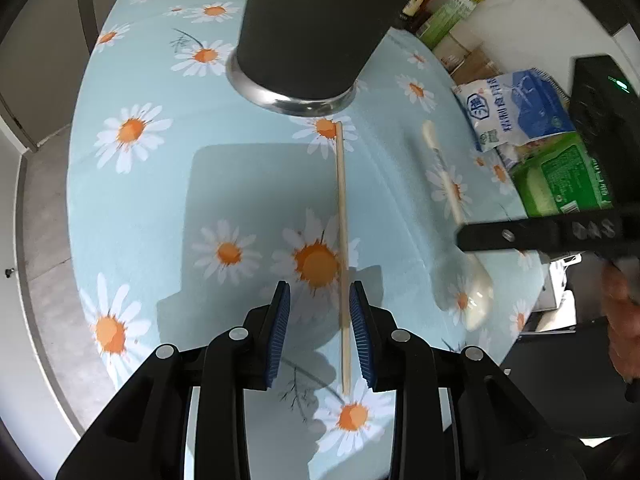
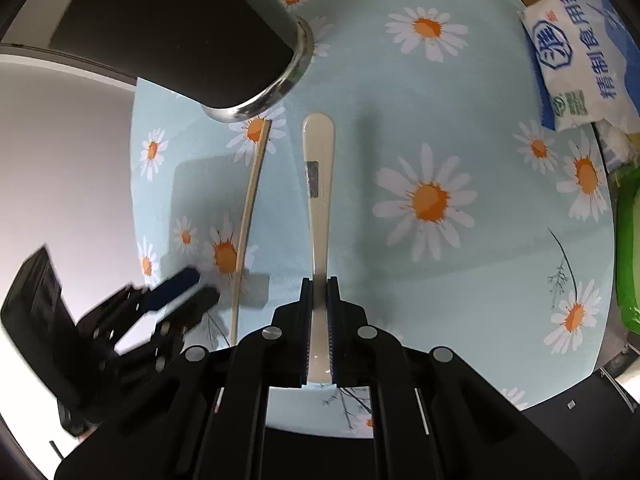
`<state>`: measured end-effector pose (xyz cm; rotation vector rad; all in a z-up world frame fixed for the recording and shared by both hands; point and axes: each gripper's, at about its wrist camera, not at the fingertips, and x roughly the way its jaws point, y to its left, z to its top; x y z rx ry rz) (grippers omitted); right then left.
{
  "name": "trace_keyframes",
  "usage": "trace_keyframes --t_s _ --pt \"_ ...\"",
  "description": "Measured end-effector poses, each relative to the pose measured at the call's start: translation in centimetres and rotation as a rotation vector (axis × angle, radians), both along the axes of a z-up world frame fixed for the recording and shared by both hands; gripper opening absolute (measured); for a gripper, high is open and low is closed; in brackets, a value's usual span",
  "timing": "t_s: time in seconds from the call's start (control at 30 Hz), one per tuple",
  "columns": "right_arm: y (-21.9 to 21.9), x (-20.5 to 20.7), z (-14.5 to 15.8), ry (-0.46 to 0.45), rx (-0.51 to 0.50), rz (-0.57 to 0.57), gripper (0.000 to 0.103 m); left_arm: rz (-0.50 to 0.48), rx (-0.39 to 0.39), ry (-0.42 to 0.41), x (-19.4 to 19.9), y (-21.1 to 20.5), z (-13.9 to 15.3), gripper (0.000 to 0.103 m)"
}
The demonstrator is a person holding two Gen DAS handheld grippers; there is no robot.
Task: Organize utensils
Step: 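Close the right tool on the white spoon while the left tool grasps the wooden chopstick, then lift the spoon and chopstick with both tools and carry them over the holder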
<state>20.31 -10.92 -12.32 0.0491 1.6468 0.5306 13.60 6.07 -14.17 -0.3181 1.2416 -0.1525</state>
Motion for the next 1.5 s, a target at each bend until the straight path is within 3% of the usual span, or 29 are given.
trace_keyframes --t_s 0.43,0.5,0.57,0.63,0.93,1.5 --pt "-4.0 1.1 0.9 -0.008 0.144 0.051 0.008 -0.031 0.148 0.086 3.8 -4.2 -0.6 0.027" --pt "-4.6 1.4 1.2 -0.013 0.158 0.062 0.008 -0.027 0.190 0.101 4.0 -4.5 -0.7 0.022" --pt "-4.6 1.6 1.2 -0.025 0.167 0.067 0.008 -0.027 0.213 0.114 4.3 -4.8 -0.7 0.008" --pt "-4.8 1.9 1.2 -0.023 0.181 0.071 0.008 -0.029 0.198 0.129 4.5 -4.8 -0.8 0.004" --pt "-4.7 3.2 1.1 -0.029 0.196 0.128 0.008 0.054 0.168 0.131 4.1 -4.5 -0.4 0.004" --pt "-0.9 2.7 2.9 -0.092 0.206 0.309 0.008 0.274 0.036 -0.107 -2.4 -3.9 6.4 0.004"
